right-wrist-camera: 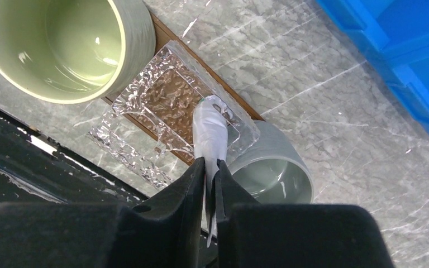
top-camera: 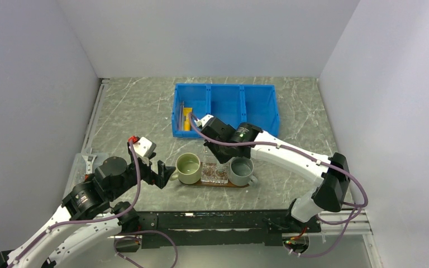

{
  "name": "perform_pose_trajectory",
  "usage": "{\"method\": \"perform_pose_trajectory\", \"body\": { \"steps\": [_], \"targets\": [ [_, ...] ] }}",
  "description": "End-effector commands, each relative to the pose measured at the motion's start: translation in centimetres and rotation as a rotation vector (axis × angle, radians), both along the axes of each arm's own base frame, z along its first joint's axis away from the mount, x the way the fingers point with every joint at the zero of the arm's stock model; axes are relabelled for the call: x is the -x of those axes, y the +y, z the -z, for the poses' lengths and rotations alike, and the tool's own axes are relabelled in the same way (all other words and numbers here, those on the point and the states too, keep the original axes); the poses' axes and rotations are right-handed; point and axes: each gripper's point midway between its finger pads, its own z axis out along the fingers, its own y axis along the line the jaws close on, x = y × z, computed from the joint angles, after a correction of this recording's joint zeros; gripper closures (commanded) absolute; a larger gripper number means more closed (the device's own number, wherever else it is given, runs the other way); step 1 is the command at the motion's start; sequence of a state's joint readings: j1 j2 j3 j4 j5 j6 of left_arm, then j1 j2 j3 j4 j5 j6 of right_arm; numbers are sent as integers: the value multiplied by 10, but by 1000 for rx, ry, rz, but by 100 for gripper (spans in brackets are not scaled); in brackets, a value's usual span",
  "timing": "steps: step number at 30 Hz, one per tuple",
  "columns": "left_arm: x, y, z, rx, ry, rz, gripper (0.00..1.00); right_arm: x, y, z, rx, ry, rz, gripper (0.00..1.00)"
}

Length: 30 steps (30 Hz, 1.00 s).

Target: Prepare toiletry sets of a toothbrush and toothpaste on the tray

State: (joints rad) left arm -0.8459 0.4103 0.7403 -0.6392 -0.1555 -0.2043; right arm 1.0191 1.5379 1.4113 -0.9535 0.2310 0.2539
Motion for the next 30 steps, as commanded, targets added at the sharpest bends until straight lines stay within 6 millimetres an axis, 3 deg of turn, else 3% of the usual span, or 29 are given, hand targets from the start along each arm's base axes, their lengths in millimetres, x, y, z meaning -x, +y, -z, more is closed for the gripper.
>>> {"method": "perform_pose_trajectory", "body": {
  "steps": [1, 9, 17, 30],
  "targets": [
    [-5, -4, -8, 23, -22, -4, 1, -6, 1, -23, -69, -73, 23, 85],
    [-5, -9, -8, 30, -13, 10, 1, -10, 1, -35, -81, -106, 42, 70],
    [-11, -15, -15, 31, -8, 3, 1, -14, 0, -55, -118, -147, 59, 66],
    [-48, -33, -28, -62, 27, -83, 1, -12, -21, -103, -251, -260, 112, 63]
  ]
}}
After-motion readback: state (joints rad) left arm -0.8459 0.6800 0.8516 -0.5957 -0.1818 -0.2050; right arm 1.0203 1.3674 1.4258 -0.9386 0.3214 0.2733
